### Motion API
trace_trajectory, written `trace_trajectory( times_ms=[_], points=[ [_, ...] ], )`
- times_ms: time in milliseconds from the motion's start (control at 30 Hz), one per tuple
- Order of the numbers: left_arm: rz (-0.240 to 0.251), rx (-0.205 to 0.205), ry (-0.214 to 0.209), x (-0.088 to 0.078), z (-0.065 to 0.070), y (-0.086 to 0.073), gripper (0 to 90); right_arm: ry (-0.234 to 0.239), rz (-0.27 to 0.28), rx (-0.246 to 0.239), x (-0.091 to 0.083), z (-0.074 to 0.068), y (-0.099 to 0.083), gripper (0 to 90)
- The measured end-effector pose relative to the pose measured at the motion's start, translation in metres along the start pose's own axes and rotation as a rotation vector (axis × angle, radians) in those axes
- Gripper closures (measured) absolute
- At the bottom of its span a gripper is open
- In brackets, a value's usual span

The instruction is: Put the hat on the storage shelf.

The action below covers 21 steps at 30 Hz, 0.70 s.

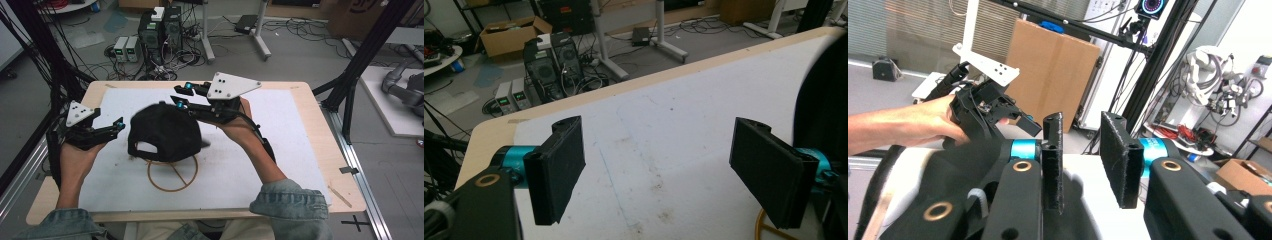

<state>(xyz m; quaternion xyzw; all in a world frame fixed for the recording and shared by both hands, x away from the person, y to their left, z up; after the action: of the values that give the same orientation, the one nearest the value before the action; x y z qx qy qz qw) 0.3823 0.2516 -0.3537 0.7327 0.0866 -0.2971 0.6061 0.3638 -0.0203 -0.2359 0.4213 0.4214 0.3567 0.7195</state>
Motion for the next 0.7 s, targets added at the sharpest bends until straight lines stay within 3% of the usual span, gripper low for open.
trace_trajectory(
  times_ms=[400, 700],
  points=[
    [-0.002, 0.003, -0.001, 0.001, 0.001, 0.000, 22.3, -0.062, -0.021, 0.040, -0.012, 0.019, -0.013, 70.3],
    [-0.002, 0.002, 0.001, 0.002, 0.002, 0.000, 22.3, -0.161, -0.050, 0.101, -0.041, 0.052, -0.039, 64.9]
  ],
)
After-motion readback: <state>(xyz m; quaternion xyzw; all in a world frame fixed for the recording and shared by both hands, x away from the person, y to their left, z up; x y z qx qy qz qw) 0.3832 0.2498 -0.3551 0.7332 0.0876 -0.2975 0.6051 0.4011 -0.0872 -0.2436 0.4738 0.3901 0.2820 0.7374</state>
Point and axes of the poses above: each handheld gripper's, and its own axes: x roughly forward along the jaws, y roughly out of its top, z roughly to its right, the point moved 7 cm from there along x, roughly forward along the jaws, and after that the axes turned 13 degrees about -z, right-handed, at the moved point
